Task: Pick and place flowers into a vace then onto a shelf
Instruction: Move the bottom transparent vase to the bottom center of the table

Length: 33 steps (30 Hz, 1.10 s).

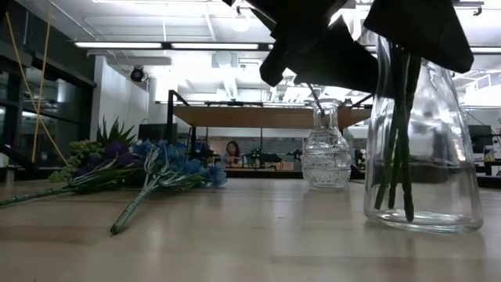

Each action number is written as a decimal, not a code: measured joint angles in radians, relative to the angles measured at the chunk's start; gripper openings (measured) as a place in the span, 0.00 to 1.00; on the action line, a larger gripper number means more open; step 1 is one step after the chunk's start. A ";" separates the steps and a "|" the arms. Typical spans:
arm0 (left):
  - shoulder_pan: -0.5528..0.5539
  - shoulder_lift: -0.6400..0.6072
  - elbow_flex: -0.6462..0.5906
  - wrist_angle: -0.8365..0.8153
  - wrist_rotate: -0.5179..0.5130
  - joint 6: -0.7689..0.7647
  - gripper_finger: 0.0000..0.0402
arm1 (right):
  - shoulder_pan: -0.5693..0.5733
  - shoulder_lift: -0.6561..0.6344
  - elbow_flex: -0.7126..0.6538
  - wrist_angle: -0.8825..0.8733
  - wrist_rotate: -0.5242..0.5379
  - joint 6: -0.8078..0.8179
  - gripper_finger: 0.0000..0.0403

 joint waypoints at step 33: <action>-0.001 -0.007 0.000 -0.075 -0.030 -0.052 0.80 | 0.019 0.000 0.000 0.009 0.000 0.002 0.28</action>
